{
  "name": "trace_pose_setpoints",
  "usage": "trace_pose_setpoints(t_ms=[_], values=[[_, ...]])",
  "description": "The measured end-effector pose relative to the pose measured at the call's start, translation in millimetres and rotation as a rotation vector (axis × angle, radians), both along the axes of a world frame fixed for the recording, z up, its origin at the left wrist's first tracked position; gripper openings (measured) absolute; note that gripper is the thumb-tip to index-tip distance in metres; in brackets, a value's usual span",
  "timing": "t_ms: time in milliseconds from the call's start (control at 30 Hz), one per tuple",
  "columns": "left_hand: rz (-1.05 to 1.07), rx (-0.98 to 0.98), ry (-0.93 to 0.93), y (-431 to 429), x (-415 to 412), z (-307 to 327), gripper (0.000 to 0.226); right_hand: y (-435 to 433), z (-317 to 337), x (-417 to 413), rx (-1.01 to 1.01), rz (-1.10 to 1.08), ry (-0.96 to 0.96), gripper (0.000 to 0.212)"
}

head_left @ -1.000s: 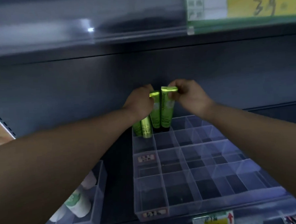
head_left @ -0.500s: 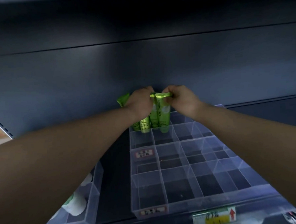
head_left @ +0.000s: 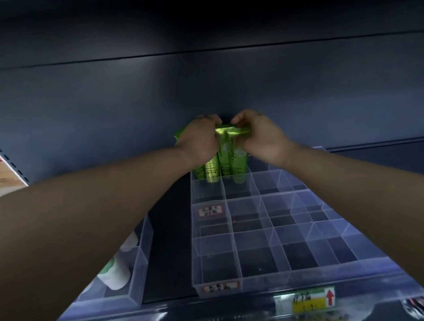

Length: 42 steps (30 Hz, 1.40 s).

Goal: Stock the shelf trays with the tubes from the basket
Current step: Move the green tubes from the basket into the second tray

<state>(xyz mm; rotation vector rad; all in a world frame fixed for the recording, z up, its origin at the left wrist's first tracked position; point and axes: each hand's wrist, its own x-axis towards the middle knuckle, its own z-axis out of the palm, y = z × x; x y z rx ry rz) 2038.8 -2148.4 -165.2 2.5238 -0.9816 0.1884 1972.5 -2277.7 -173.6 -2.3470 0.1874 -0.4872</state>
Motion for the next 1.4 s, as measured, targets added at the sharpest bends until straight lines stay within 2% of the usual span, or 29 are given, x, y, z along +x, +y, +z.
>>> trace_pose_setpoints(t_ms=[167, 333, 467, 667, 1000, 1400], values=[[-0.005, 0.02, -0.01, 10, -15, 6, 0.047, 6, 7, -15, -0.244, -0.061, 0.016, 0.048], [0.018, 0.069, -0.012, 25, -38, 14, 0.051, 23, 15, -34, -0.463, -0.103, 0.019, 0.055], [0.017, 0.219, -0.149, 42, -61, 17, 0.059, 40, 21, -48, -0.558, -0.074, 0.076, 0.062], [0.042, 0.274, -0.271, 68, -100, 20, 0.066, 67, 27, -75, -0.582, -0.012, 0.148, 0.069], [0.181, 0.324, -0.262, 110, -181, 20, 0.077, 104, 25, -143, -0.638, 0.093, 0.148, 0.082], [0.138, 0.278, -0.207, 147, -262, -26, 0.072, 139, -18, -231, -0.612, 0.233, 0.181, 0.075]])
